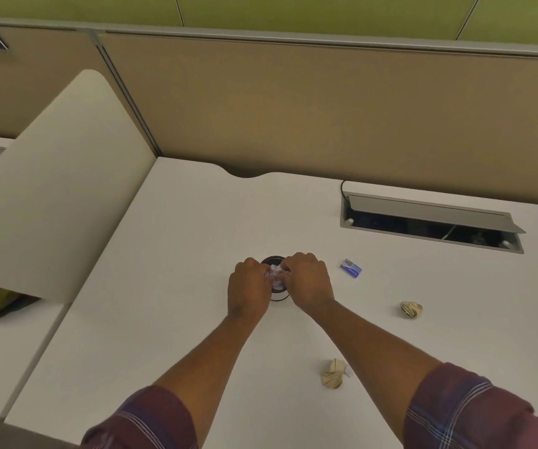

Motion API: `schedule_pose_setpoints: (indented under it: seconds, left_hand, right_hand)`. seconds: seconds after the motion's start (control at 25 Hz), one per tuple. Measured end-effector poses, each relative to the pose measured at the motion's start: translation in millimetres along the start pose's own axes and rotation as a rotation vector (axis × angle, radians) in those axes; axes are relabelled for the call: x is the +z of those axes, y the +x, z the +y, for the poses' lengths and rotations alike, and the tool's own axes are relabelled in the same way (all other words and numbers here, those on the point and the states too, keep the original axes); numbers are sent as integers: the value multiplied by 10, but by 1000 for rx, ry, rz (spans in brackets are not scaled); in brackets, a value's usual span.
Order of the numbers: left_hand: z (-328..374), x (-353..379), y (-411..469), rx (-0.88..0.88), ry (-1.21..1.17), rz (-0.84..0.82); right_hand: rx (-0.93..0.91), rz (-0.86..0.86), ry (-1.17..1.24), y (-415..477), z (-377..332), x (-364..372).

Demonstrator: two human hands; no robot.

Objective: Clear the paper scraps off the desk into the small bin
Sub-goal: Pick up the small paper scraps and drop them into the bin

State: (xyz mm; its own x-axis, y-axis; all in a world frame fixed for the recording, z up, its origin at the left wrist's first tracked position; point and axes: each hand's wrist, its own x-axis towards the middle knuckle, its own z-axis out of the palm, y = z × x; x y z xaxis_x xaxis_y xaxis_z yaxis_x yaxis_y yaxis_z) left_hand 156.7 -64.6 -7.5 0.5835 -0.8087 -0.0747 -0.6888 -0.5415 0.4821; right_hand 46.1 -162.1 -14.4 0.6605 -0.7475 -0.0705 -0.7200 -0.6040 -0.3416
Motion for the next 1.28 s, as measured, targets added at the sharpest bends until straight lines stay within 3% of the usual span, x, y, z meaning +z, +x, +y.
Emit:
schedule_pose_setpoints:
  seconds: [0.32,0.64,0.76,1.04,1.28]
  left_hand:
    - [26,7,-101,42,-65,47]
    - [281,254,-587,233,-124,175]
    - [418,473,-851,285,-93,19]
    - [593,849,-1287,195,-23,-414]
    - [608,996,-1490,223,121,-548]
  right_hand:
    - [107,34,340,-136,215,37]
    - [191,108,405,-700,876,-203]
    - [252,85,375,-1027,1215,-290]
    - [375,-3,353,-1910,1886,-330]
    - [441,-143,340,-2503,2124,-231]
